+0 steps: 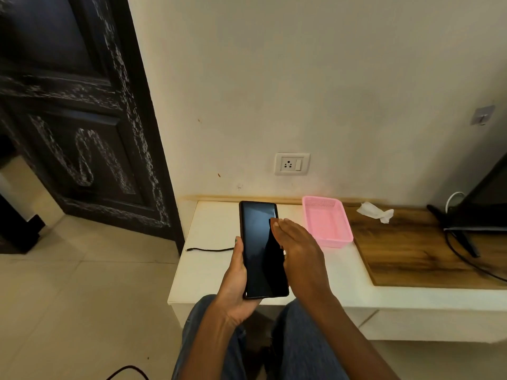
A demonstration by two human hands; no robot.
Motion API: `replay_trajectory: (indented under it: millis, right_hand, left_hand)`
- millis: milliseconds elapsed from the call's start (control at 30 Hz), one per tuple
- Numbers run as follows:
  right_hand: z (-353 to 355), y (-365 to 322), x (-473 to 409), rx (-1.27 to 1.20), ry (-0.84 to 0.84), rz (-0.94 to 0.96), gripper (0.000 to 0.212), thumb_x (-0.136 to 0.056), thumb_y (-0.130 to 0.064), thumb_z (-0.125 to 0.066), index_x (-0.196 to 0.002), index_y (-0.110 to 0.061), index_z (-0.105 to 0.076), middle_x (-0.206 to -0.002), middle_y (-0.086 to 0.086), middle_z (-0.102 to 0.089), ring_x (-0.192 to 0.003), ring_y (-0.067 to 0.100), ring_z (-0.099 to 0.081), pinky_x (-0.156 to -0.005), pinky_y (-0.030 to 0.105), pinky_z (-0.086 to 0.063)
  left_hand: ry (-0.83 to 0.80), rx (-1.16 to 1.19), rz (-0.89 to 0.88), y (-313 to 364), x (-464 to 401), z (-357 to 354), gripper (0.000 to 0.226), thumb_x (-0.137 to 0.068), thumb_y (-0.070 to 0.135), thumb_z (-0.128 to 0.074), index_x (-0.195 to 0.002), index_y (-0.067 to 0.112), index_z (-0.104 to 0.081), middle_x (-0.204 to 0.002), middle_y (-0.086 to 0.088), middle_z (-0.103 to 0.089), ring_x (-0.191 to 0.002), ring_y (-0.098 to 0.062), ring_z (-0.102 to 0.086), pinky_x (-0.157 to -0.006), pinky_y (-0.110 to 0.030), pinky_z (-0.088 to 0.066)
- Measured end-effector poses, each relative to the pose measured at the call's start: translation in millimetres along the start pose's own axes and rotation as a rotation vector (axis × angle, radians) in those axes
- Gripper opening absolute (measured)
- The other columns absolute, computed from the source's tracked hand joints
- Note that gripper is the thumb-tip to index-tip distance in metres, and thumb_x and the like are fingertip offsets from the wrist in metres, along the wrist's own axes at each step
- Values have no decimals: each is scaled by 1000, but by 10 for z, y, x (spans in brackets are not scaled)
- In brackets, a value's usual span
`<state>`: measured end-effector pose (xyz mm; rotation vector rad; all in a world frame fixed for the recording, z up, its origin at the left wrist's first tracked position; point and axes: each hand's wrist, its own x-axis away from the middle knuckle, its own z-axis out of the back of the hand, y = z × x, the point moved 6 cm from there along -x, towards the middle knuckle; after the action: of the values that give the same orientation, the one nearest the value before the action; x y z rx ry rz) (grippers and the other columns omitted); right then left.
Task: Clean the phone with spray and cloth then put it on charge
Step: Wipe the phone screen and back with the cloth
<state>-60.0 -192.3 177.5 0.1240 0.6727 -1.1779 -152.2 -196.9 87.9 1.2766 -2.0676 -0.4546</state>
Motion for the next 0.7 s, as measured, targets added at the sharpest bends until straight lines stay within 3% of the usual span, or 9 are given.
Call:
replay_trajectory:
  millis: [167, 267, 367, 467, 633, 700]
  right_hand:
    - [77, -4, -238, -59, 39, -31, 45, -65, 14, -63, -110, 8, -64, -109, 24, -67, -103, 42, -62, -89, 49, -46]
    - [70, -36, -224, -64, 28, -16, 48, -64, 15, -68, -111, 8, -63, -110, 25, -66, -103, 42, -62, -89, 49, -46]
    - [36, -123, -37, -47, 28, 33, 45, -65, 7, -62, -110, 7, -64, -110, 21, -67, -102, 38, -64, -86, 49, -49]
    - [-3, -205, 124, -37, -4, 75, 49, -59, 2, -63, -107, 7, -66, -106, 20, -69, -99, 37, -66, -80, 48, -52]
    - [64, -147, -145, -62, 3, 25, 46, -66, -1, -51, -109, 8, -65, -108, 23, -68, -101, 40, -64, -85, 52, -52]
    - [56, -130, -201, -84, -24, 27, 43, -70, 4, -57, -112, 8, -63, -112, 23, -66, -105, 40, -62, -89, 52, -51]
  left_hand:
    - [14, -29, -18, 16, -43, -12, 47, -89, 62, -34, -108, 29, -61, -90, -9, -76, -82, -25, -74, -67, -41, -60]
    - [28, -30, -32, 44, -40, 28, 48, -88, 62, -34, -107, 29, -62, -90, -8, -76, -82, -25, -73, -66, -41, -60]
    - [27, -6, -43, 75, -37, 97, 54, -83, 65, -36, -90, 30, -77, -93, -8, -76, -87, -25, -73, -70, -39, -60]
    - [44, 6, -64, 102, -47, 137, 53, -81, 67, -37, -78, 33, -78, -92, -7, -76, -87, -24, -73, -69, -38, -61]
    - [41, 15, -71, 99, -90, 52, 52, -81, 66, -37, -86, 34, -77, -98, -6, -76, -91, -22, -72, -73, -40, -60]
    - [39, 31, -80, 107, -108, 58, 54, -86, 65, -33, -85, 34, -77, -96, -5, -76, -88, -22, -73, -72, -40, -60]
